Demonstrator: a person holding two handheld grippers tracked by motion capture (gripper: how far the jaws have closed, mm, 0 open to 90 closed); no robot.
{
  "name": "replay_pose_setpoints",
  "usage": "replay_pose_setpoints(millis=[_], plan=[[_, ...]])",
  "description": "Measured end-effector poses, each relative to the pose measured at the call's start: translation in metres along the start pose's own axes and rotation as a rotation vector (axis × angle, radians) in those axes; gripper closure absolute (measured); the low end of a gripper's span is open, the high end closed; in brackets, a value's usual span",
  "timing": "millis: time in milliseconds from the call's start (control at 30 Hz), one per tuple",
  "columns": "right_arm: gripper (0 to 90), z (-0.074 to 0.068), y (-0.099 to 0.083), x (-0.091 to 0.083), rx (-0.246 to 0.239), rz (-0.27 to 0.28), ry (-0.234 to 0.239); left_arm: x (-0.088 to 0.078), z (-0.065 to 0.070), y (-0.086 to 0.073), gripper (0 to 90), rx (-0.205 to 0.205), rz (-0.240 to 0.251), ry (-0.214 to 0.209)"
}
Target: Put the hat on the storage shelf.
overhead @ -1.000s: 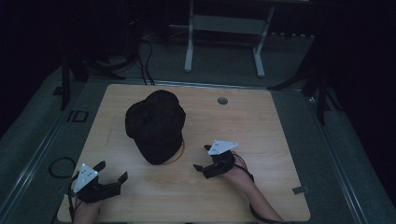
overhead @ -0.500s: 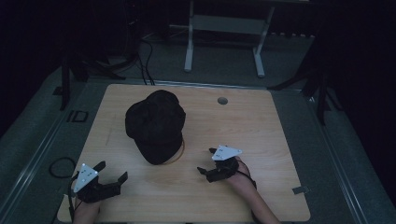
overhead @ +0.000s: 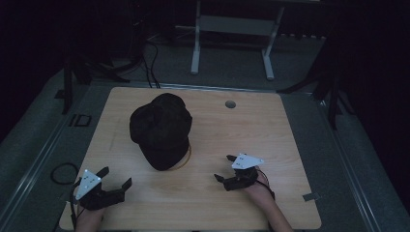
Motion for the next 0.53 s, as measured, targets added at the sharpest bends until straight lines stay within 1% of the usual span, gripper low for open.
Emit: replay_pose_setpoints(millis=[100,133,167,200,433,533], plan=[[13.1,0.0017,-0.0017,-0.0025,0.002,0.006,-0.004,0.0003,0.0000,-0.0002,3.4,0.001,-0.001,0.000],[13.1,0.0033,-0.0023,-0.0032,0.014,0.013,-0.003,0.0005,0.0004,-0.0001,3.4,0.001,-0.001,-0.002],[13.1,0.0033,-0.0023,-0.0032,0.014,0.013,-0.003,0.0005,0.0004,-0.0001,3.4,0.001,-0.001,-0.002],[13.1,0.0050,-0.0029,-0.0029,0.018,0.012,-0.012,0.0005,0.0008,-0.0001,3.4,0.004,-0.002,-0.002],[13.1,0.0073,-0.0027,-0.0036,0.034,0.027,-0.013,0.0003,0.0001,-0.0002,3.4,0.000,-0.001,-0.002],[13.1,0.0077,-0.0038,-0.0029,0.031,0.024,-0.012,0.0004,0.0005,0.0001,3.4,0.001,0.002,-0.003]])
Point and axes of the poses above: each handheld gripper's, and its own axes: x roughly forward along the jaws, y roughly out of its top, z roughly to its right, the point moved 6 cm from there along x, roughly forward along the jaws, and after that the axes turned 10 degrees about x, right-handed, at the moved point
